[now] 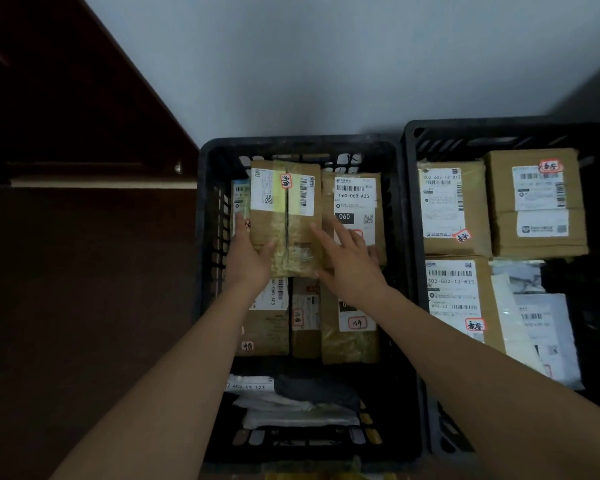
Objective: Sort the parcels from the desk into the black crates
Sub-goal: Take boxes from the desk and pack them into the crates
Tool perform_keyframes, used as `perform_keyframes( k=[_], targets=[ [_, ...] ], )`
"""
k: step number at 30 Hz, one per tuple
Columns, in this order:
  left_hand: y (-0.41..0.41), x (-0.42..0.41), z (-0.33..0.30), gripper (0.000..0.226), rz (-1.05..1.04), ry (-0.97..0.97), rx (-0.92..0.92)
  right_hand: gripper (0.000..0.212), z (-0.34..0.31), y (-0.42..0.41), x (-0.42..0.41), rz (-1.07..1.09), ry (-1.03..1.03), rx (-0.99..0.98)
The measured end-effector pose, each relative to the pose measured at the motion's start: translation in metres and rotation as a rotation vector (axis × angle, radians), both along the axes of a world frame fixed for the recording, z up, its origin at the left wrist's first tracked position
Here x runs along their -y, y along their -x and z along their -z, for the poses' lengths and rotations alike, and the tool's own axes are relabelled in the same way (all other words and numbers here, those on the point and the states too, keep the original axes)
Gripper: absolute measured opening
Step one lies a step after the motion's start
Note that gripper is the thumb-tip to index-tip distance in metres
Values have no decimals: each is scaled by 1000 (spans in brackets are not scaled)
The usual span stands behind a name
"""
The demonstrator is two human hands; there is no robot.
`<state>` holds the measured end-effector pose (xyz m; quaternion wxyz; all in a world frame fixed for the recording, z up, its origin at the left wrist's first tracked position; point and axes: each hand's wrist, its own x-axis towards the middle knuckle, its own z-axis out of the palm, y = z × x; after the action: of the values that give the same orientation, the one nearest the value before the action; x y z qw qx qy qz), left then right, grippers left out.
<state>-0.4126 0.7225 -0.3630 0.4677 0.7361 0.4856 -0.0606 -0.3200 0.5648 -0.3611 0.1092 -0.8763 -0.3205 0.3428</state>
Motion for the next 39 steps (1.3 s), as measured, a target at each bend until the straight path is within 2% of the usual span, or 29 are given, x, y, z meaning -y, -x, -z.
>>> perform_keyframes(
  k=[13,24,31,39],
  targets=[
    [30,39,-99,80,292,-187,-64,85,-97,13,41,89,-28,106],
    [35,69,-202,86,541,-320,-1,86,-216,44,98,256,-36,266],
    [47,115,-275,87,695,-368,16,86,-286,81,147,416,-73,403],
    [22,210,-357,84,968,-493,158,84,-355,111,239,627,-70,502]
  ],
)
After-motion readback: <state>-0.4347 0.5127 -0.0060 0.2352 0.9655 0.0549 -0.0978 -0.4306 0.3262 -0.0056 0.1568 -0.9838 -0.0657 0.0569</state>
